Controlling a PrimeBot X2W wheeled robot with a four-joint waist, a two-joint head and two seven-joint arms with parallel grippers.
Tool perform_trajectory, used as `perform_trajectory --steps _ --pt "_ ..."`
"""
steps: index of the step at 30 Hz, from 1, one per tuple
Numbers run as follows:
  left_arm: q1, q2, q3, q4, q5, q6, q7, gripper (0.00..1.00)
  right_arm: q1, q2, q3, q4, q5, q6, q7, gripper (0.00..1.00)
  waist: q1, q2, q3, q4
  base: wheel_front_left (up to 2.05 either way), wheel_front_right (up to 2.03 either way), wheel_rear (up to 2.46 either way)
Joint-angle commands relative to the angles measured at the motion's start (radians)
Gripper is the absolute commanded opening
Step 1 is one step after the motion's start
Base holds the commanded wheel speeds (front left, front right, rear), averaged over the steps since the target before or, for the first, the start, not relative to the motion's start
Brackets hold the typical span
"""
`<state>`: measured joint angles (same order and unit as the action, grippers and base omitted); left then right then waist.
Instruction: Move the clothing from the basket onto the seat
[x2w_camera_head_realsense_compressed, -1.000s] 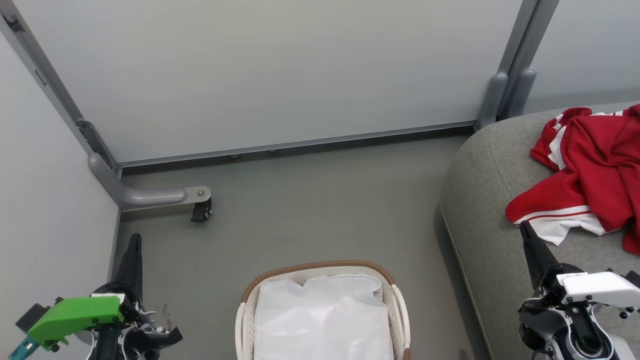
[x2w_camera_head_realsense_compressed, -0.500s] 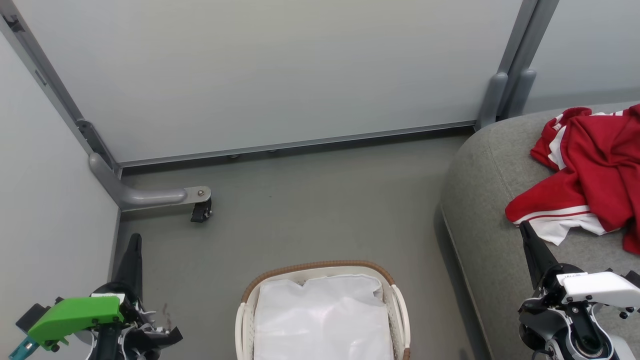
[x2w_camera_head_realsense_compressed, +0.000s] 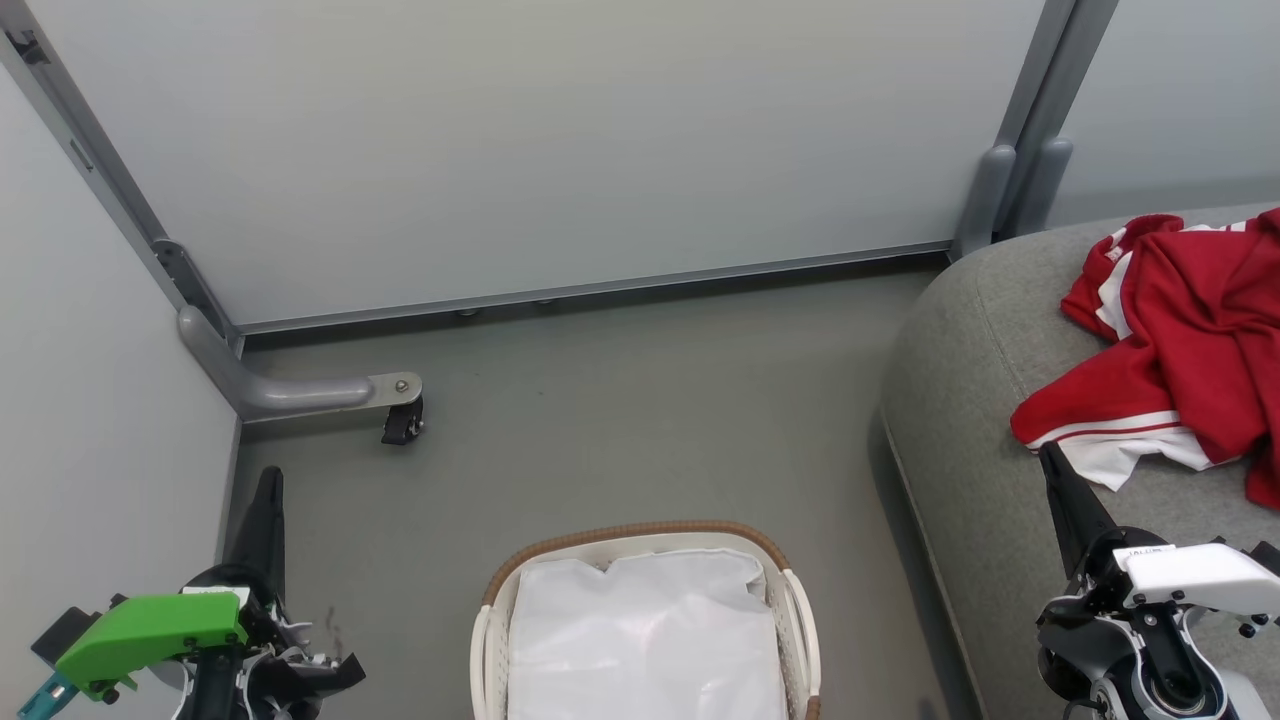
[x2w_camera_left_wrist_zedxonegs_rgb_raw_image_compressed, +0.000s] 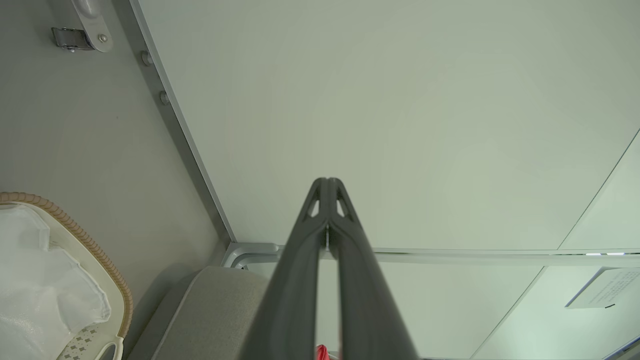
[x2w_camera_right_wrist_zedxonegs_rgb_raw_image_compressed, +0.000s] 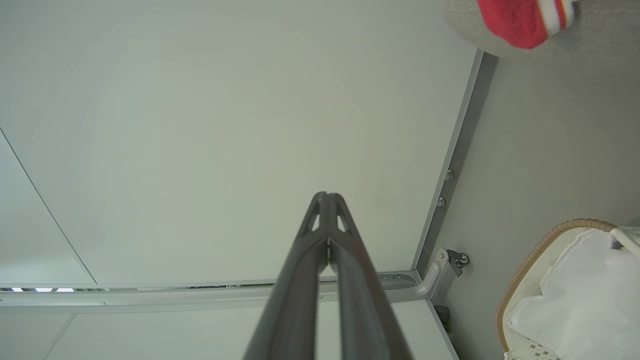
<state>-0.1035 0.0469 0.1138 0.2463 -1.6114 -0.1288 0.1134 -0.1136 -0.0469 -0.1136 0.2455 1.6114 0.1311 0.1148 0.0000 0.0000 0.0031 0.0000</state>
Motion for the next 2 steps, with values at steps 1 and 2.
perform_trajectory --steps 1,2 --pt "-0.011 0.006 0.002 -0.002 -0.003 -0.004 0.005 0.0 0.011 -0.006 -0.003 -0.003 0.003 -0.001 0.002 0.0 0.0 0.0 0.0 0.0 0.0 0.0 0.0" --pt "-0.011 0.006 0.002 -0.002 -0.003 -0.004 0.005 0.0 0.011 -0.006 -0.003 -0.003 0.003 -0.001 0.002 0.0 0.0 0.0 0.0 0.0 0.0 0.0 0.0"
